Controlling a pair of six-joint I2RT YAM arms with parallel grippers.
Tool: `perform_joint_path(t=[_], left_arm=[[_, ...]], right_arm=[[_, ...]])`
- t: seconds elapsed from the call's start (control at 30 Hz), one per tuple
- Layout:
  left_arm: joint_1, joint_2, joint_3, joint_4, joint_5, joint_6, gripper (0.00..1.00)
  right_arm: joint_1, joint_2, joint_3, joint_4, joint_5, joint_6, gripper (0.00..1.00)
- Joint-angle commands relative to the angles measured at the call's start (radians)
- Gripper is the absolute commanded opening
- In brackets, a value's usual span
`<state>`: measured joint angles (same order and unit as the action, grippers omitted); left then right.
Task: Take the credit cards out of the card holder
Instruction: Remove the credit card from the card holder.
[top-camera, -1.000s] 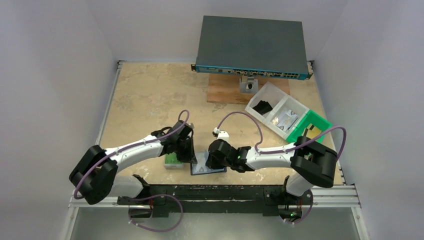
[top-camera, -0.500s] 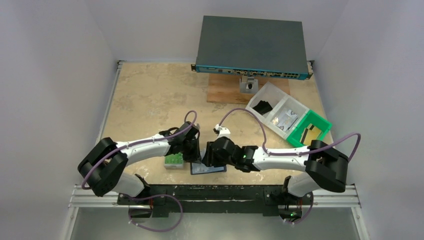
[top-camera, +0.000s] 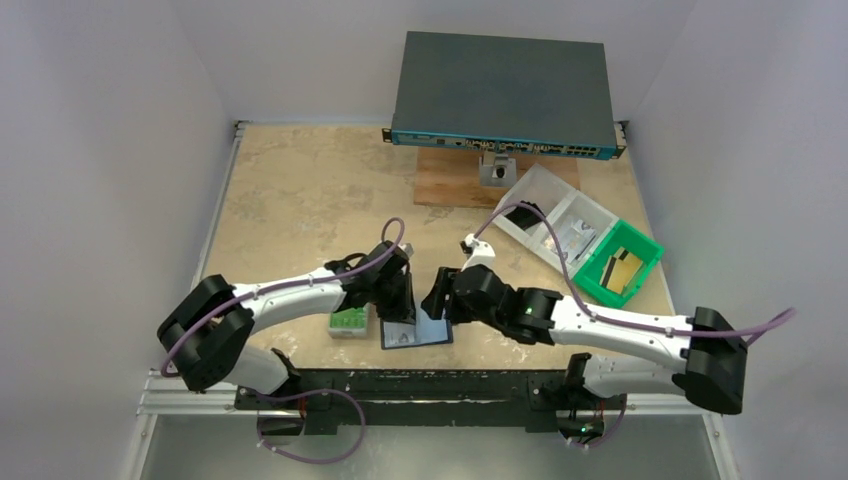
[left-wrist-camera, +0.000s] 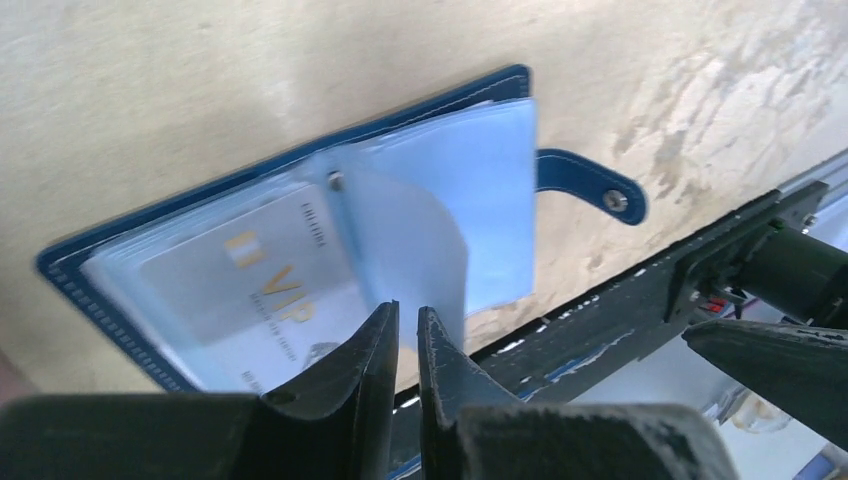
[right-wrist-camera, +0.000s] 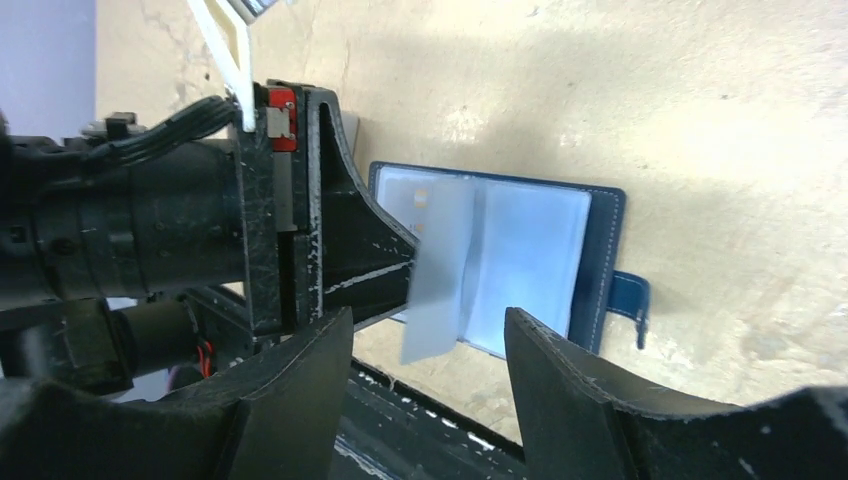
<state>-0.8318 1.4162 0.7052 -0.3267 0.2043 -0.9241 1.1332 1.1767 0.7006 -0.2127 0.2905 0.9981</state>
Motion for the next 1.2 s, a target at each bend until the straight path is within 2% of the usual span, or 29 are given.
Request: perform_joint_path(t=[0.0, 0.23, 0.37, 0.6, 0.83, 1.0, 1.17], left_arm=[[-0.029, 0.046, 0.073, 0.072, 0.025, -0.029, 0.13], [-0.039, 0.176, 0.130, 0.131, 0.082, -0.053, 0.14], [-0.040, 0.188, 0.142, 0.124, 0.088, -0.051, 0.14], [-0.029, 0.030, 0.147, -0.036, -0.006, -0.012, 0.16], [0.066, -0.144, 0.018, -0.122, -0.036, -0.001, 0.16], [0.103, -0.178, -0.033, -0.156, -0.055, 0.026, 0.08], [0.112, -0.172, -0.067, -0.134, -0.068, 0.035, 0.01]], right_arm=[[-0.015, -0.095, -0.035, -0.099, 0.078, 0.042, 0.58], [-0.023, -0.134, -0.080, -0.094, 0.042, 0.060, 0.57], [-0.022, -0.108, -0.085, -0.046, -0.003, 0.055, 0.57], [-0.023, -0.055, -0.069, 0.051, -0.080, 0.028, 0.57], [-0.029, 0.090, -0.074, 0.291, -0.268, 0.024, 0.56], [-0.053, 0.208, -0.071, 0.415, -0.351, 0.031, 0.53], [-0.076, 0.285, -0.062, 0.453, -0.368, 0.024, 0.50]])
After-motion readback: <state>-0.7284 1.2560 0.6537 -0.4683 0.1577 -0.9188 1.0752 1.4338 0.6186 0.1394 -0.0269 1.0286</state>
